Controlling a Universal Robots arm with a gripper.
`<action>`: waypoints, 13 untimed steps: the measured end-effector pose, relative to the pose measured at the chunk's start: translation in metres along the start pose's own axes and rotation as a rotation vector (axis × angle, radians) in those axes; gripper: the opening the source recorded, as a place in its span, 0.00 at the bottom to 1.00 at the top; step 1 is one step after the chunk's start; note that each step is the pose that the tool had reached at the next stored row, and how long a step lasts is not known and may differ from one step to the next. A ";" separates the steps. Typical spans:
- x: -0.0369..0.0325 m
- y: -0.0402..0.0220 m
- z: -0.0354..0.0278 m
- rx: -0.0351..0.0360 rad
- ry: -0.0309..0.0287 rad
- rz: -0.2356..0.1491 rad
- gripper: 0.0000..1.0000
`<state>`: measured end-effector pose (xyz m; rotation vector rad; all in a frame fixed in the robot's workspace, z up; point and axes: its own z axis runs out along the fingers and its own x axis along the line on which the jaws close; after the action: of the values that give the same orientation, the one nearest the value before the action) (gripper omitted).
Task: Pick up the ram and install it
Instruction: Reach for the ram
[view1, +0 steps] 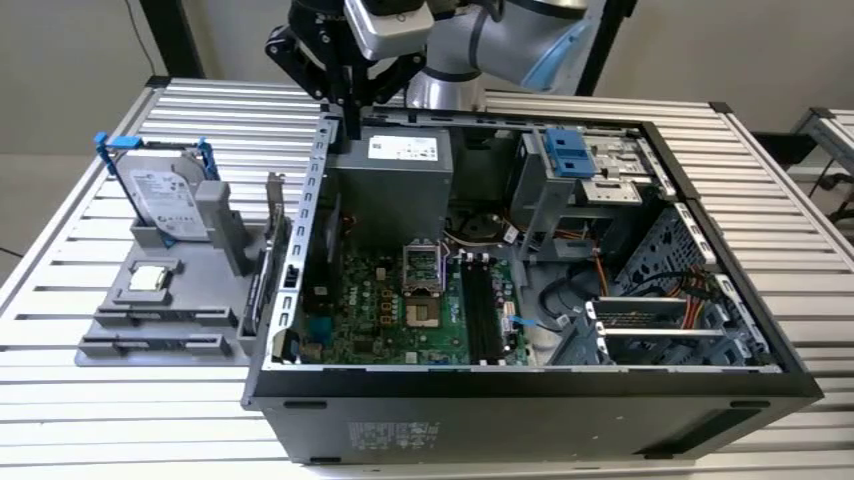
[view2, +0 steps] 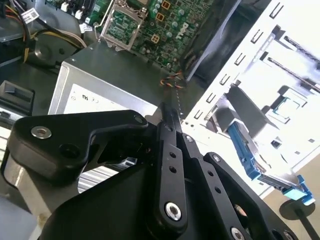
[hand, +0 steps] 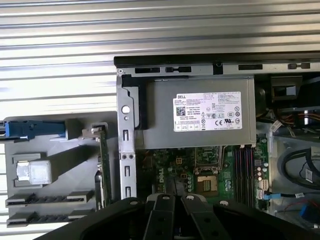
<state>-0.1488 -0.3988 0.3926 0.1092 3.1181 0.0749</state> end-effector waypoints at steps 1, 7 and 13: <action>0.0017 -0.0001 0.0000 0.0000 0.0000 0.000 0.00; 0.0112 -0.0008 -0.0002 -0.0001 0.0000 -0.001 0.00; 0.0263 -0.0019 -0.0006 -0.0001 0.0001 -0.002 0.00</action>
<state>-0.1752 -0.3988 0.3926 0.1063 3.1182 0.0751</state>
